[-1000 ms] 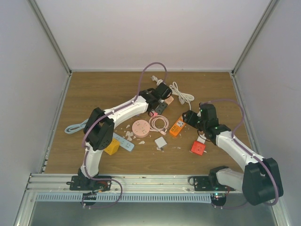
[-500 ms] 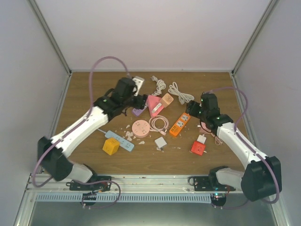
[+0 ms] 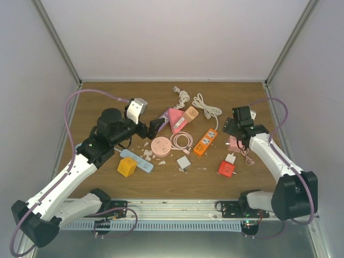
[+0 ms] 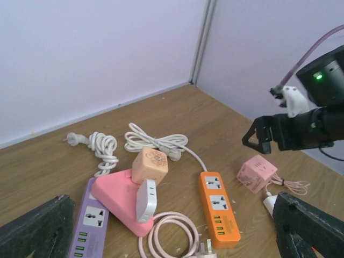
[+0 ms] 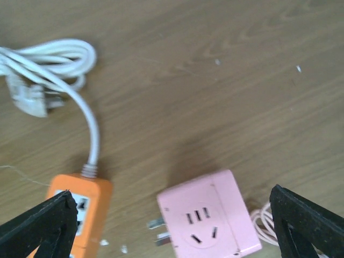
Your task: Insert the plug
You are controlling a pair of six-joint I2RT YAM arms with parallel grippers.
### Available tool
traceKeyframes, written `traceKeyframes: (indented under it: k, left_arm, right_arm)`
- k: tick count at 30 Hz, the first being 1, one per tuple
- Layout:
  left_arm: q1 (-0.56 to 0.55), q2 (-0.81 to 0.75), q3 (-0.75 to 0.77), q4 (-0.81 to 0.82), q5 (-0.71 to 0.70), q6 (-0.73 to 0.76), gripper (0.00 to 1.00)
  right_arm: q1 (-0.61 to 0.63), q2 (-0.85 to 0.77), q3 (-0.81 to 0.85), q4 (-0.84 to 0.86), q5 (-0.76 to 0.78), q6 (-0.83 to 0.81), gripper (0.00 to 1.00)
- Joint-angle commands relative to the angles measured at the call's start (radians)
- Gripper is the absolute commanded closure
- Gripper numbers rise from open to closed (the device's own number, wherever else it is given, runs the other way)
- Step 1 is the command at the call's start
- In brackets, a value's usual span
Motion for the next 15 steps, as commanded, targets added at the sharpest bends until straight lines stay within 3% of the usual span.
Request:
traceKeyframes:
  k: [1,15]
  left_arm:
    - [0.009,-0.008,-0.034,0.097,0.065,0.028,0.01]
    - [0.023,0.01,-0.071,0.133,0.092,0.014,0.01]
  right_arm:
    - [-0.036,0.03,-0.064,-0.009,-0.003,0.026,0.04]
    - [-0.041,0.15,-0.104,-0.023,0.013,0.019,0.11]
